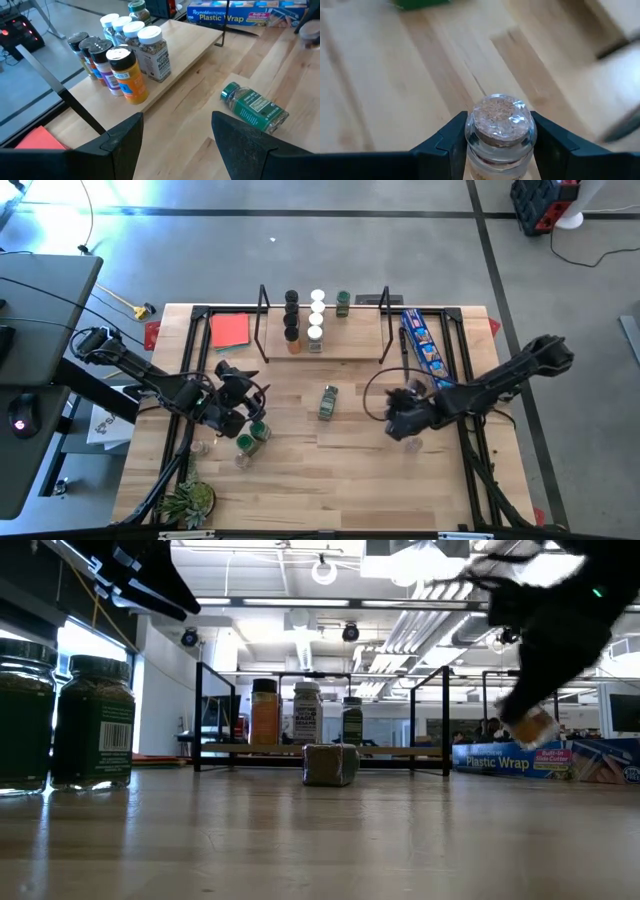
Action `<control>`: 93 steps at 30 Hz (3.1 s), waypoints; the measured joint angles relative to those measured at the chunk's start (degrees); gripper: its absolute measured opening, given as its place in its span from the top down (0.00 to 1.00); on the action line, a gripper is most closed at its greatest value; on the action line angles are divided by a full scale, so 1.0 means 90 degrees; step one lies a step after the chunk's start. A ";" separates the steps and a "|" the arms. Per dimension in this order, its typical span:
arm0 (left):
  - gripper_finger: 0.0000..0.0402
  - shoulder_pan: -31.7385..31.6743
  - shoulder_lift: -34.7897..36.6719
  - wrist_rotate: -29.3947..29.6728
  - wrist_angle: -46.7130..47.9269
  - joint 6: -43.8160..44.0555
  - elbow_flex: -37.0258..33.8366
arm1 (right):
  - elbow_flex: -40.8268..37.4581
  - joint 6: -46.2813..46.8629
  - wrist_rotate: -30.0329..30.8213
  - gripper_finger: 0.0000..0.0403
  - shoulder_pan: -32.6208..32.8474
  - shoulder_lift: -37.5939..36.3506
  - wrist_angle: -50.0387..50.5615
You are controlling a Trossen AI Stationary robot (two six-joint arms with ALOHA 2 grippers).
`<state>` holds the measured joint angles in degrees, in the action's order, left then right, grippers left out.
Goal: Shelf spices
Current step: Move the brown seasoning bottle to the middle right of the table, then put the green seasoning bottle on the shelf aligned with the other green seasoning bottles
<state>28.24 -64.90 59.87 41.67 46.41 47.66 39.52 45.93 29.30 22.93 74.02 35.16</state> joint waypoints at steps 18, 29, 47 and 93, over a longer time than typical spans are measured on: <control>0.43 0.0049 0.0000 0.0091 -0.0023 0.0005 0.0000 | -0.2287 0.2095 0.1400 0.51 0.1153 -0.0574 -0.2054; 0.43 0.0047 0.0000 0.0076 -0.0149 0.0002 -0.0002 | -0.1627 0.1899 0.0173 0.27 0.1119 -0.0564 -0.0967; 0.44 -0.0694 -0.1681 -0.2451 -0.3579 -0.2163 -0.0002 | 0.0136 -0.0653 -0.0068 0.27 -0.0348 -0.0315 -0.2279; 0.96 -0.1959 -0.3983 -0.4193 -0.6007 -0.3090 0.0245 | 0.0900 -0.1944 -0.1928 0.44 -0.1541 0.3219 -0.5415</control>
<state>10.61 -100.75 22.13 -12.40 18.60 49.86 47.62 28.43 11.95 9.05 102.99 -13.58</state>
